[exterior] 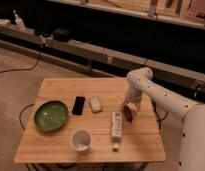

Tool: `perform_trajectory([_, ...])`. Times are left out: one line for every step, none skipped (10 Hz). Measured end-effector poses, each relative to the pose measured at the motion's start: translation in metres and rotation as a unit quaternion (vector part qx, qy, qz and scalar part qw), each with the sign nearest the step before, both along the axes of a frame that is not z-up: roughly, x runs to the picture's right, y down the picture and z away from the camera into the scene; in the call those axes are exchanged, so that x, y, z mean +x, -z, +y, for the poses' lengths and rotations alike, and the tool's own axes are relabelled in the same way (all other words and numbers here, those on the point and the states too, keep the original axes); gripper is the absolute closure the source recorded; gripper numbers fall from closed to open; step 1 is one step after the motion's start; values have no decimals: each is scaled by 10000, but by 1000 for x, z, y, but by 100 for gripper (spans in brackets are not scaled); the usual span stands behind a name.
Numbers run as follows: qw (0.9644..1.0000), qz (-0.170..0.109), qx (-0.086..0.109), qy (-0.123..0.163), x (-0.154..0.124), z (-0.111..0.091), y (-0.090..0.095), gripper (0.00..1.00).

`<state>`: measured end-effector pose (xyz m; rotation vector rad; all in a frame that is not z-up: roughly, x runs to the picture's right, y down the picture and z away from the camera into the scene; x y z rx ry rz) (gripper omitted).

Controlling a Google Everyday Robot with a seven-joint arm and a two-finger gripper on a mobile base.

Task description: Place the pepper in the ceramic bowl

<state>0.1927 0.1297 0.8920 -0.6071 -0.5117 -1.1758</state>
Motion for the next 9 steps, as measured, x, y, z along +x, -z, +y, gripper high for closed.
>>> perform_trajectory([10000,-2,-44,-3,-2,3,1,49])
perform_trajectory([9999,-14,-103,-22,-5,7,3,57])
perform_trajectory([9998,-21,-163,-63,-7,10,4,61])
perform_trajectory([9997,-10,-227,-112,-7,13,6,61])
perform_trajectory([9994,11,-299,-157,-6,17,8,61])
perform_trajectory([9992,34,-341,-200,-5,18,10,61])
perform_trajectory([9987,82,-397,-297,-1,19,14,61])
perform_trajectory([9978,122,-415,-498,3,12,23,61])
perform_trajectory([9964,161,-427,-712,8,6,35,61])
